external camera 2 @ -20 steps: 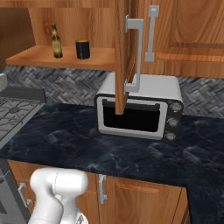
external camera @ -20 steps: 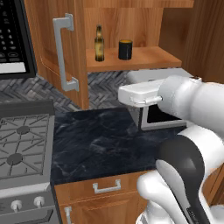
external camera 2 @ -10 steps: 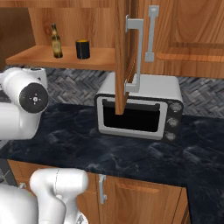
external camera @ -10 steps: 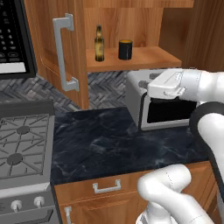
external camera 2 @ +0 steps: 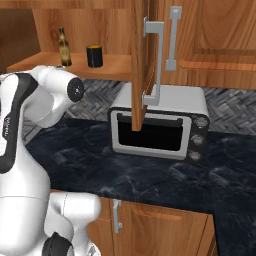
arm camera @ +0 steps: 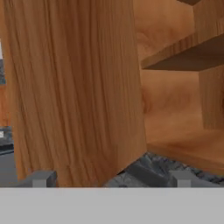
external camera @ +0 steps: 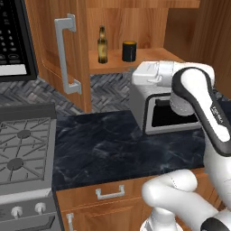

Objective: Open the cabinet directly in front. Then move the beer and the mug to the dining counter with the jar on it.

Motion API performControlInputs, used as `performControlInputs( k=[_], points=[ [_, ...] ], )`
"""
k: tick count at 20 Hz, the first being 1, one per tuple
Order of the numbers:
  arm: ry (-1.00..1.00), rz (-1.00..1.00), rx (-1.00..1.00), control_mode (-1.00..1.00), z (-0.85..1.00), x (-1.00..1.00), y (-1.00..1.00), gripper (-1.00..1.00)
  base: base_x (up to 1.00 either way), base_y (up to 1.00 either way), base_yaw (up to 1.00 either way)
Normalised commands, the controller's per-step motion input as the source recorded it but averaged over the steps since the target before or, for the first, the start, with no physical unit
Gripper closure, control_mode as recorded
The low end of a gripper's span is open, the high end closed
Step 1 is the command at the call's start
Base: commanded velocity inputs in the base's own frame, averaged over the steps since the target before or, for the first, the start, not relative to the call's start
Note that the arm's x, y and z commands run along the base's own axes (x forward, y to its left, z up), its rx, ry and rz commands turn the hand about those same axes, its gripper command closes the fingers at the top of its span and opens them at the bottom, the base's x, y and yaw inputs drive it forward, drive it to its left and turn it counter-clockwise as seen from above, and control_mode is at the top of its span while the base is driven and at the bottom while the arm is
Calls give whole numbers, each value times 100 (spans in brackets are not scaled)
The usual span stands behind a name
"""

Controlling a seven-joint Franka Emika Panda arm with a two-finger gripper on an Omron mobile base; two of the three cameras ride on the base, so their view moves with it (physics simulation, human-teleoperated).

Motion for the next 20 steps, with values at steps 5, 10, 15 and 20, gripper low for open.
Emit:
performControlInputs(
  k=[5, 10, 15, 20],
  points=[
    [8, 26, 3, -100, 0, 83, 97, -100, 0, 0, 0],
    [6, 28, -1, -100, 0, 10, 100, -100, 0, 0, 0],
    [1, 29, -7, -100, 0, -2, 100, -100, 0, 0, 0],
    [-1, 29, -11, -100, 0, -48, 100, -100, 0, 0, 0]
  ],
)
